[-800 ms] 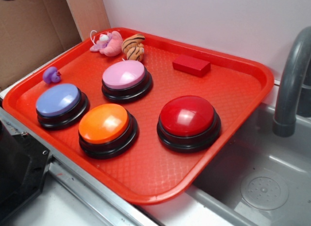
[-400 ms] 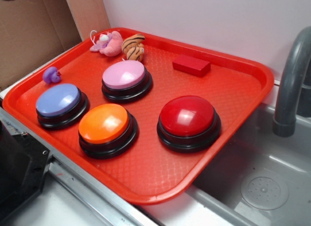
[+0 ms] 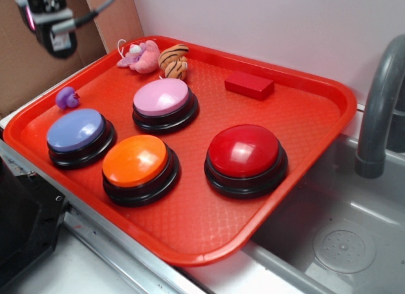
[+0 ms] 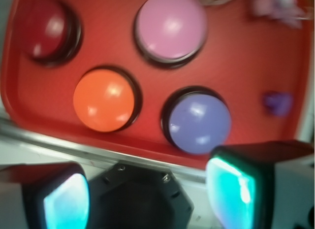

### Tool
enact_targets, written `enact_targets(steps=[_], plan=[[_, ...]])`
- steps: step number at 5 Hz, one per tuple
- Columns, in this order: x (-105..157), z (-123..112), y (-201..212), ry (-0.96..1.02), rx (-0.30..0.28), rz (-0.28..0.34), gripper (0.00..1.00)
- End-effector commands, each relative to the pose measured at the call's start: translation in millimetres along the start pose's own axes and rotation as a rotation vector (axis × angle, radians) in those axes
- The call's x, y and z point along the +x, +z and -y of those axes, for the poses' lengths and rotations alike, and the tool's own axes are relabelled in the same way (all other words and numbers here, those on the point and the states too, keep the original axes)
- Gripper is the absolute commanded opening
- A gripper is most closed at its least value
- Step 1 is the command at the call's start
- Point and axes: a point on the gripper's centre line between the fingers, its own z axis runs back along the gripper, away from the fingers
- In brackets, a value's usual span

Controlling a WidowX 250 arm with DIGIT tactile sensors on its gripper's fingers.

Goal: Push the purple button.

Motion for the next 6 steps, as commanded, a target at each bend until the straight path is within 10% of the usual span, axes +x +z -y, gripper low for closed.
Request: enact_targets(steps=[1, 2, 6], plan=[[0, -18, -47, -0.166, 0.134, 0.100, 1.00], [-7, -27, -60, -0.172, 0.206, 0.131, 1.00], [12, -36, -93, -0.107, 0.186, 0.092, 1.00]])
